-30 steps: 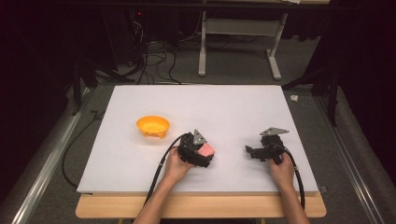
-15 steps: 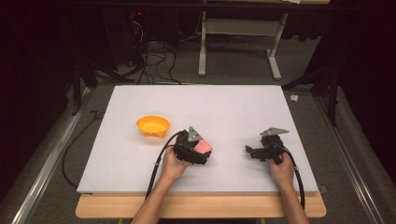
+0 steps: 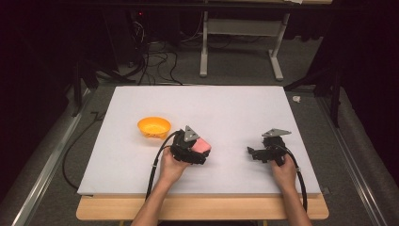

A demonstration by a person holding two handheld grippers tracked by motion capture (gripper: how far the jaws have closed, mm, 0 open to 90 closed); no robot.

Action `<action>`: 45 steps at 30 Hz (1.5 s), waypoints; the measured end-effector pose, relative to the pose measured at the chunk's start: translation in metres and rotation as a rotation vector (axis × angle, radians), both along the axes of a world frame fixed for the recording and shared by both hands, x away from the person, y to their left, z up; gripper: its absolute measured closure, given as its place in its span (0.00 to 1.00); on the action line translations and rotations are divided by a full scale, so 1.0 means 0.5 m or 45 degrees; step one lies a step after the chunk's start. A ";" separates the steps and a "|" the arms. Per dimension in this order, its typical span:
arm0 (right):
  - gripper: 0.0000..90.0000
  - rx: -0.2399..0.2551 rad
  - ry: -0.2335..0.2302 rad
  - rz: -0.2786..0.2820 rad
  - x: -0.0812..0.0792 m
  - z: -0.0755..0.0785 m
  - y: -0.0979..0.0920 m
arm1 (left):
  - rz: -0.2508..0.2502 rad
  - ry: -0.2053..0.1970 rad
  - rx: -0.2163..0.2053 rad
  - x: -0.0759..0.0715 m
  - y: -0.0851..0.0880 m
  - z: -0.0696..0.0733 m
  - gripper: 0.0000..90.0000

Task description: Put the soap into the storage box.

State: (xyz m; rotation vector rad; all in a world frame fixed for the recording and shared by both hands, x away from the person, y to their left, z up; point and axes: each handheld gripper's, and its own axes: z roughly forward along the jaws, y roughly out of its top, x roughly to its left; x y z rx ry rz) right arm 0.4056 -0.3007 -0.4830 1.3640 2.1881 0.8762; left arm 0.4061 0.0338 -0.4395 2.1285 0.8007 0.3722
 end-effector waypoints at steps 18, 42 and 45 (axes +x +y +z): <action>0.16 0.003 0.000 -0.002 0.000 0.000 0.000 | 0.083 -0.009 -0.059 -0.002 0.050 0.026 0.15; 0.16 0.002 0.000 -0.002 0.000 0.000 0.000 | 0.191 -0.036 -0.109 -0.008 0.119 0.057 0.15; 0.16 0.000 0.000 0.000 0.000 0.000 0.000 | 0.200 -0.036 -0.114 -0.009 0.125 0.059 0.15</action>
